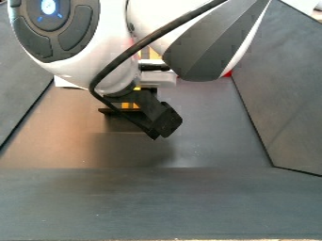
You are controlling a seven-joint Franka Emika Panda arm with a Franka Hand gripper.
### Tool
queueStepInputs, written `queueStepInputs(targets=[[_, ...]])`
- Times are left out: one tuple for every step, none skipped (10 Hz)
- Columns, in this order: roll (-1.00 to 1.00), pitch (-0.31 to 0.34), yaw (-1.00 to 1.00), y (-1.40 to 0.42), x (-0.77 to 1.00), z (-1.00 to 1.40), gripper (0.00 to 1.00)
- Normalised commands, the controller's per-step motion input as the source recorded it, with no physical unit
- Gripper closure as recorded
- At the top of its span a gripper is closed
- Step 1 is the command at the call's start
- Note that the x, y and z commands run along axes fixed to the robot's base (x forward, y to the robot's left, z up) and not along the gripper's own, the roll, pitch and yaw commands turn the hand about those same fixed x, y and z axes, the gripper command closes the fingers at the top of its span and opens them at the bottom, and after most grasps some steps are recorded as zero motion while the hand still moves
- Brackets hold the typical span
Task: Pick up the square-circle object. Move up. Place the square-circle object on the fixture. Regrasp the square-circle object. Move to above the board. Insert the square-circle object.
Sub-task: Regrasp the square-circle object.
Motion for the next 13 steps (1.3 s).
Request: queueStepInputs(targets=[[0.00, -0.009, 0.00, 0.00, 0.00, 1.00, 0.00], [0.02, 0.000, 0.01, 0.01, -0.02, 1.00, 0.00], [0.03, 0.011, 0.02, 0.00, -0.03, 1.00, 0.00], [0.04, 0.023, 0.02, 0.00, -0.03, 1.00, 0.00], [0.04, 0.042, 0.01, 0.01, -0.03, 0.88, 0.00], [0.04, 0.054, 0.01, 0.01, -0.03, 0.70, 0.00], [0.05, 0.069, 0.00, 0.01, -0.03, 0.45, 0.00], [0.05, 0.075, 0.00, 0.01, -0.03, 0.33, 0.00], [0.02, -0.028, -0.04, 0.00, -1.00, 0.00, 0.00], [0.00, -0.056, -0.05, 0.00, -1.00, -0.06, 0.00], [0.01, -0.093, -0.05, 0.00, -1.00, -0.02, 0.00], [0.02, -0.104, -0.04, 0.00, -1.00, -0.02, 0.00], [0.04, -0.123, -0.02, 0.00, -1.00, -0.02, 0.00]])
